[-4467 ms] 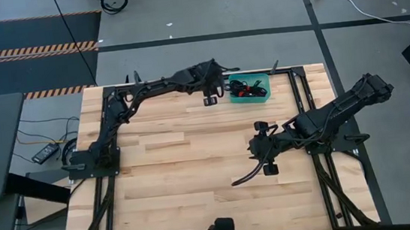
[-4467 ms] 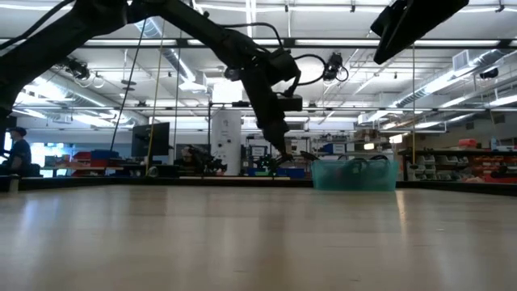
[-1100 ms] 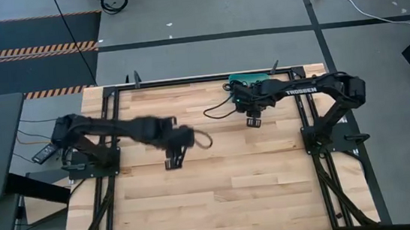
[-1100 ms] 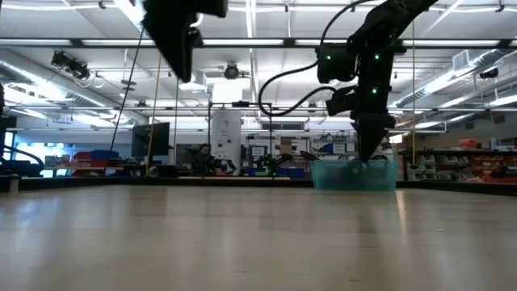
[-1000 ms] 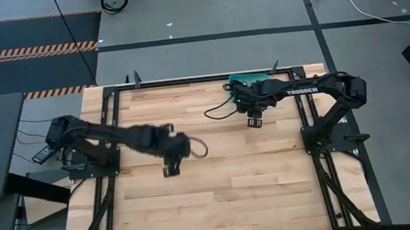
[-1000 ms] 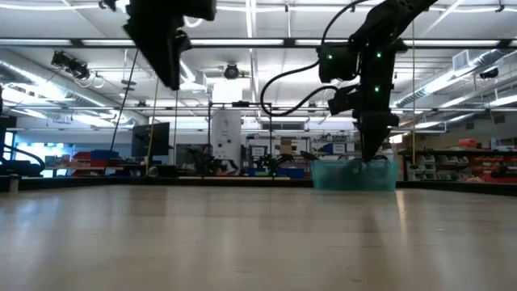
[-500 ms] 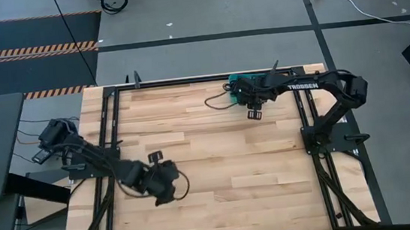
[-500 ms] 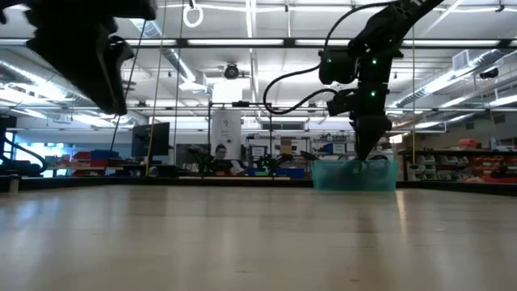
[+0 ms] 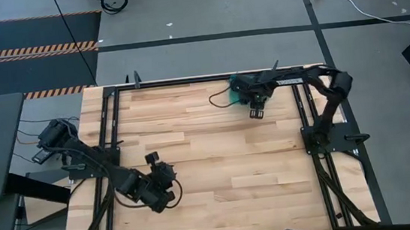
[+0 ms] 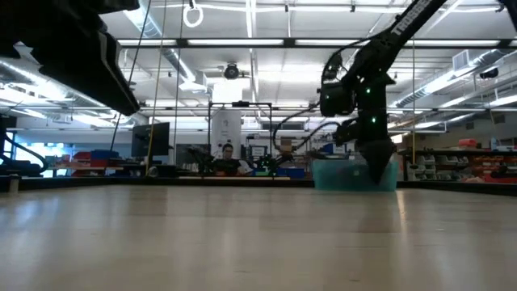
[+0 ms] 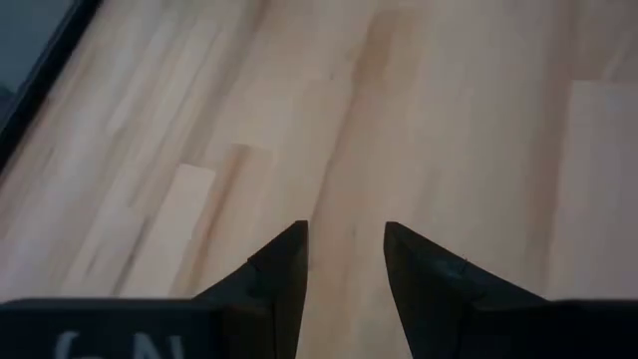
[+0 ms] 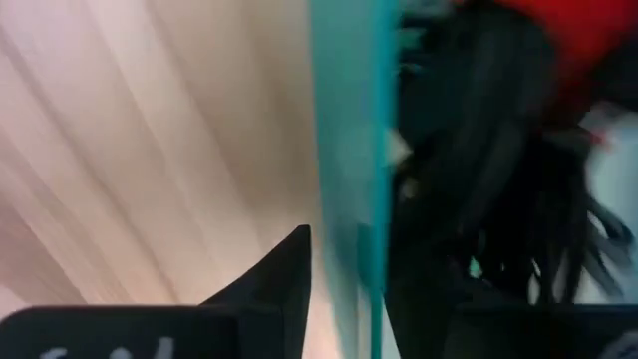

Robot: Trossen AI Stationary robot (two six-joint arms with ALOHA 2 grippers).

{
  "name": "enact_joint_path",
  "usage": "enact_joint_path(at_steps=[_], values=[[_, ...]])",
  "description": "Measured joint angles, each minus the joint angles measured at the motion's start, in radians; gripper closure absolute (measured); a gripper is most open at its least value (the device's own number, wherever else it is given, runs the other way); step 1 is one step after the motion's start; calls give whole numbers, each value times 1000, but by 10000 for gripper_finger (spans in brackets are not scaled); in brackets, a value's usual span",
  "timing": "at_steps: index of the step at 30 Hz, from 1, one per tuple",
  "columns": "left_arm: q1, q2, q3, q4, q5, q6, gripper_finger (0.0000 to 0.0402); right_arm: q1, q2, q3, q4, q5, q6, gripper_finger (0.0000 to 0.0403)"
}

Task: Pick and place USB-C Cables
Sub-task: Move the bin to the center of the table

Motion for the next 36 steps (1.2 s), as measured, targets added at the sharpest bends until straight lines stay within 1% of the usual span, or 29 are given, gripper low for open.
enact_joint_path(at_steps=[3, 7, 9, 12, 24, 28, 36], values=[[8, 0, -11, -1, -4, 10, 260, 27, 48, 0, 12, -1, -1, 302], [18, 0, -21, 1, -4, 13, 260, 64, 70, 11, 38, 0, 1, 351], [21, 0, -21, 2, -4, 13, 260, 87, 71, 28, 39, -22, 10, 373], [21, 0, -21, 2, -4, 13, 260, 133, 64, 60, 33, -63, 12, 390], [19, 0, -21, 10, -2, 10, 260, 353, 63, 247, -10, -83, 116, 392], [18, 0, -21, 11, -1, -1, 260, 416, 62, 259, -29, -80, 161, 392], [19, 0, -21, 10, -1, -1, 260, 549, 62, 259, -66, -110, 300, 392]])
